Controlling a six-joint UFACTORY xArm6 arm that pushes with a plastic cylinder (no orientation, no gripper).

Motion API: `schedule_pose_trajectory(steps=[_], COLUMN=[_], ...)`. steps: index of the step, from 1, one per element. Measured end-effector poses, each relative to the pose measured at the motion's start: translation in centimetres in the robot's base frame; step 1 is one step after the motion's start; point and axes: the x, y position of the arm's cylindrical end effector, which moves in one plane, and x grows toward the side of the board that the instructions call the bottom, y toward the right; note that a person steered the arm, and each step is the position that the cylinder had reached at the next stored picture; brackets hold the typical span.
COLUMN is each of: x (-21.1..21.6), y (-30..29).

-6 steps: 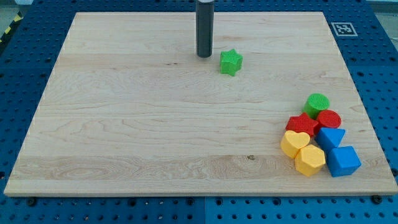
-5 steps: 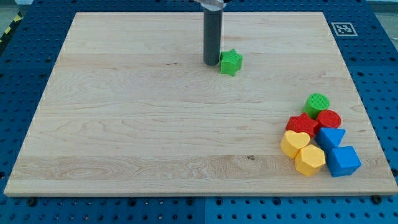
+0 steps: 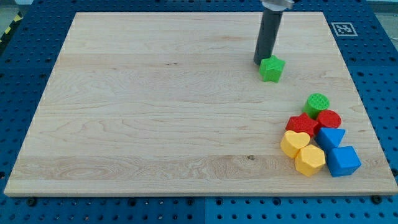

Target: Move the green star close to the green circle

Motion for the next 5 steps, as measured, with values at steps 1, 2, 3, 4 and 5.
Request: schedule_pose_trajectory(steps=[1, 2, 3, 4, 5], x=[0.2, 1.7, 3.9, 5.8, 7.2], y=[1.0, 1.5, 2.9, 4.2, 4.3])
